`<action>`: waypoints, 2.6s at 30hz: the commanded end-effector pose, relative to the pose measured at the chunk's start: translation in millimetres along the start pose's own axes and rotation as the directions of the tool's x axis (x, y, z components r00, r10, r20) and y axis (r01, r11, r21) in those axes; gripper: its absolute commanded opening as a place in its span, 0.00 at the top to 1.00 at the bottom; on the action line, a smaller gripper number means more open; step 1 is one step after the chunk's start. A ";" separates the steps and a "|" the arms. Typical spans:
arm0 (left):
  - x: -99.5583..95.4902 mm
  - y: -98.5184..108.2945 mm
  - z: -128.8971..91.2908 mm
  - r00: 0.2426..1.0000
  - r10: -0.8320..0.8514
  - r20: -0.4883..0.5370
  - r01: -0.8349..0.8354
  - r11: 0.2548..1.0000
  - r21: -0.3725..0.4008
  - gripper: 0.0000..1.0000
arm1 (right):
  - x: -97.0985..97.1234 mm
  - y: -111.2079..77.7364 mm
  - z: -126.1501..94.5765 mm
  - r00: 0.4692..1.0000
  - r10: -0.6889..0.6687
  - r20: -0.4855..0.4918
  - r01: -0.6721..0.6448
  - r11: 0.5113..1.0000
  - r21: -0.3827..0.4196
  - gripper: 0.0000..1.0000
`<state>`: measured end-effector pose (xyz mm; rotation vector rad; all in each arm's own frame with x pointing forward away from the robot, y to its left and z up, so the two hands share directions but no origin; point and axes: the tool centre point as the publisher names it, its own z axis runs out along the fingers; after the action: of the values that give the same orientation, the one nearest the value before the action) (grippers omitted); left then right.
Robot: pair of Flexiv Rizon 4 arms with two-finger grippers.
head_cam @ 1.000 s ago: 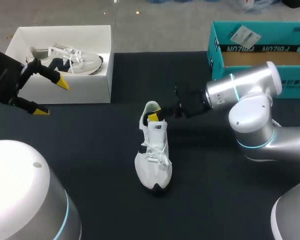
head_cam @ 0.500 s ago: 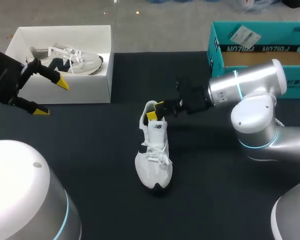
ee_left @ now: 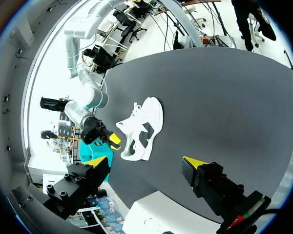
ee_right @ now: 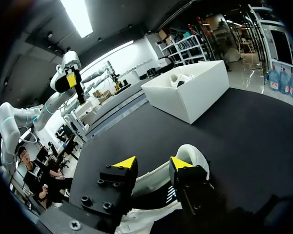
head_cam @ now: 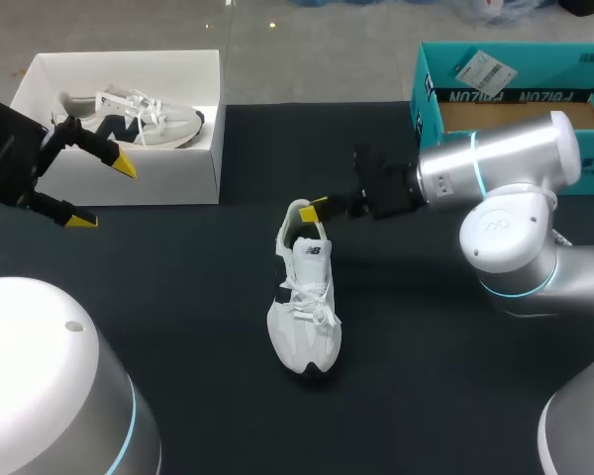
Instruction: Take the shoe out of the shoebox, open the shoe tongue, remove and reinsert the insole, then place the shoe into the shoebox
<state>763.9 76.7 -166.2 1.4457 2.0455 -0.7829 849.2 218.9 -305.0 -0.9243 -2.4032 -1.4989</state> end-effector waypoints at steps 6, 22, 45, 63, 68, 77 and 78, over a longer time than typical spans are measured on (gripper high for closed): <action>-0.1 -0.4 0.1 1.000 -0.001 -0.004 0.001 1.000 -0.002 0.00 | 1.4 4.6 0.0 0.950 0.054 0.307 -0.116 0.975 0.188 1.00; -0.1 -0.4 0.1 1.000 -0.001 -0.004 0.001 1.000 -0.002 0.00 | 9.1 6.0 8.4 0.767 0.083 0.636 -0.256 0.949 0.185 1.00; -0.1 -0.4 0.1 1.000 -0.001 -0.004 0.001 1.000 -0.002 0.00 | -9.5 -20.6 25.1 0.514 0.005 0.858 -0.314 0.932 0.182 1.00; -0.1 -0.4 0.1 1.000 -0.001 -0.004 0.001 1.000 -0.002 0.00 | -31.4 -39.6 51.2 0.521 0.036 0.853 -0.441 0.867 0.232 1.00; -0.1 -0.4 0.1 1.000 -0.001 -0.004 0.001 1.000 -0.002 0.00 | -35.1 -49.6 56.8 0.520 0.058 0.852 -0.471 0.851 0.230 1.00; -0.1 -0.4 0.1 1.000 -0.001 -0.004 0.001 1.000 -0.002 0.00 | -42.0 -66.6 63.7 0.518 0.098 0.849 -0.517 0.827 0.221 1.00; -0.1 -0.4 0.1 1.000 -0.001 -0.004 0.001 1.000 -0.002 0.00 | -42.2 -67.7 64.1 0.517 0.098 0.850 -0.520 0.825 0.222 1.00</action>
<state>763.8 76.7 -166.2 1.4458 2.0454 -0.7828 853.6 235.7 -401.0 -2.1311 -2.6594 -0.2715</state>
